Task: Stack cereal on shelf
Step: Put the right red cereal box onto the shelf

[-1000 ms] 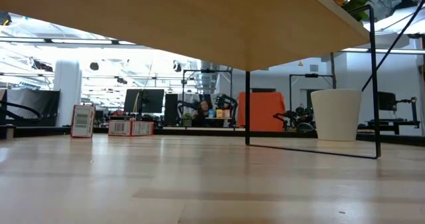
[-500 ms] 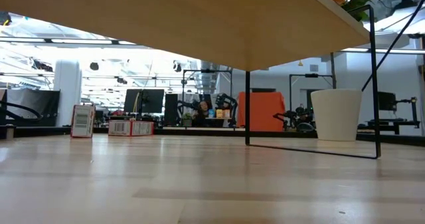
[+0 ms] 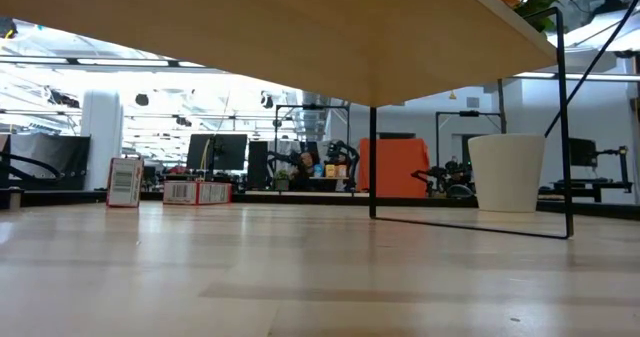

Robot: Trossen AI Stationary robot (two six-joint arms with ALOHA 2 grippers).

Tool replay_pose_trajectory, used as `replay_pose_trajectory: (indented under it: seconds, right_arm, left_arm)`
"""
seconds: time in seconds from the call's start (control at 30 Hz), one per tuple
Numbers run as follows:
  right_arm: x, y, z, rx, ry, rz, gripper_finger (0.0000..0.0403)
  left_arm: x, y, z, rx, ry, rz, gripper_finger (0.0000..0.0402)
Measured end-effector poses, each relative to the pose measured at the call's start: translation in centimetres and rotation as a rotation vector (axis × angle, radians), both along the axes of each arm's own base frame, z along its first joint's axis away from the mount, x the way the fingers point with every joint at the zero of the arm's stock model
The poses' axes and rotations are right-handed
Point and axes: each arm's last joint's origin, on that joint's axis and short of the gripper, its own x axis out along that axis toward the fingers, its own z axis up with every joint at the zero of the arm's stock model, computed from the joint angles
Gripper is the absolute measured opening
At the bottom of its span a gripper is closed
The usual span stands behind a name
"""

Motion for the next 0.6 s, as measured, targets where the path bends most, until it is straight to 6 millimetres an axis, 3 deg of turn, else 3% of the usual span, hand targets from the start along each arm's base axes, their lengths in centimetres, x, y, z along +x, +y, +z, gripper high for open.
replay_pose_trajectory:
  seconds: [0.6]
  right_arm:
    - [-0.05,-0.07,-0.06,-0.01,0.009,0.001,0.0127]
  left_arm:
    - [0.71,-0.07,0.7,0.05,-0.078,-0.095,0.0174]
